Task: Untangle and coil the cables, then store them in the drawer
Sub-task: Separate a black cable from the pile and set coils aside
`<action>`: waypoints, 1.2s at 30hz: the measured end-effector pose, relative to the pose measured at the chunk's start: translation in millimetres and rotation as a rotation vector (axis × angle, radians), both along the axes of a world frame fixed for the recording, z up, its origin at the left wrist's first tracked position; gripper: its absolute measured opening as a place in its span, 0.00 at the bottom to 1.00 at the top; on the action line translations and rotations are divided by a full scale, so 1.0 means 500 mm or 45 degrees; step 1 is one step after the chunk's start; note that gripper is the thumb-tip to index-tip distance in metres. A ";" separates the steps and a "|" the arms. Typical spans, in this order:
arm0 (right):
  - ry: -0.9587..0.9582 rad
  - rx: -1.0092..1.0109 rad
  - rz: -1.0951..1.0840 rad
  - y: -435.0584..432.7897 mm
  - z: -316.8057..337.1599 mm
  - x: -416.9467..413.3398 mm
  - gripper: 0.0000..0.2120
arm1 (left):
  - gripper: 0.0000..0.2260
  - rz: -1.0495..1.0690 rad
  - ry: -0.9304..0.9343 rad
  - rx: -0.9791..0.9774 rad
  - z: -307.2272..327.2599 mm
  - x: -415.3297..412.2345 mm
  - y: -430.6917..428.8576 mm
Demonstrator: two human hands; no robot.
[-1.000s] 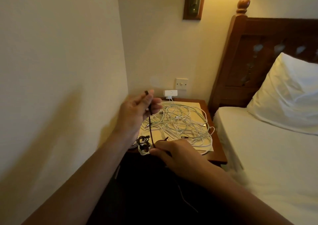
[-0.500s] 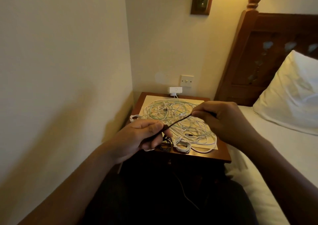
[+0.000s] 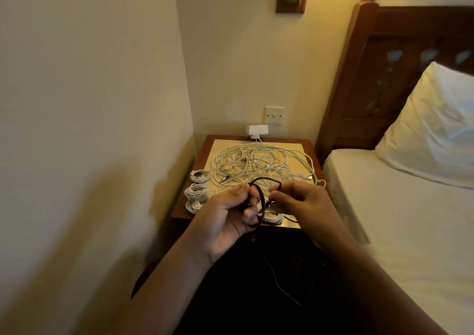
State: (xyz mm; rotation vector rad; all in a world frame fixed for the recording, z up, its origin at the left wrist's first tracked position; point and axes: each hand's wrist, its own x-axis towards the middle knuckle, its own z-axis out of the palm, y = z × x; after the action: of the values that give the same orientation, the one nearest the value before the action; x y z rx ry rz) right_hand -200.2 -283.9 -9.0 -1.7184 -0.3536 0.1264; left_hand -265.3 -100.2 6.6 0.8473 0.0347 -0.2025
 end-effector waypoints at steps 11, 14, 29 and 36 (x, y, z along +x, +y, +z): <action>0.650 0.494 0.075 0.018 -0.034 -0.028 0.08 | 0.09 0.039 0.125 0.281 -0.032 -0.001 -0.023; 0.767 0.481 0.231 0.028 -0.055 -0.034 0.13 | 0.11 0.065 0.147 0.336 -0.029 -0.005 -0.030; 0.088 -0.415 0.170 0.041 -0.041 -0.055 0.12 | 0.11 0.633 -0.076 1.127 -0.055 0.001 -0.034; -0.403 -0.726 0.157 0.005 -0.008 -0.079 0.11 | 0.15 0.725 0.108 1.019 -0.062 0.037 0.029</action>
State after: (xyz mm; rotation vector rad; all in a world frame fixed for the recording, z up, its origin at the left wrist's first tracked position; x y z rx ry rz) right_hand -239.5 -281.3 -13.3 -2.2875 -0.7092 0.0449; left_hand -246.9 -85.8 -24.4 1.5822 0.4553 0.3411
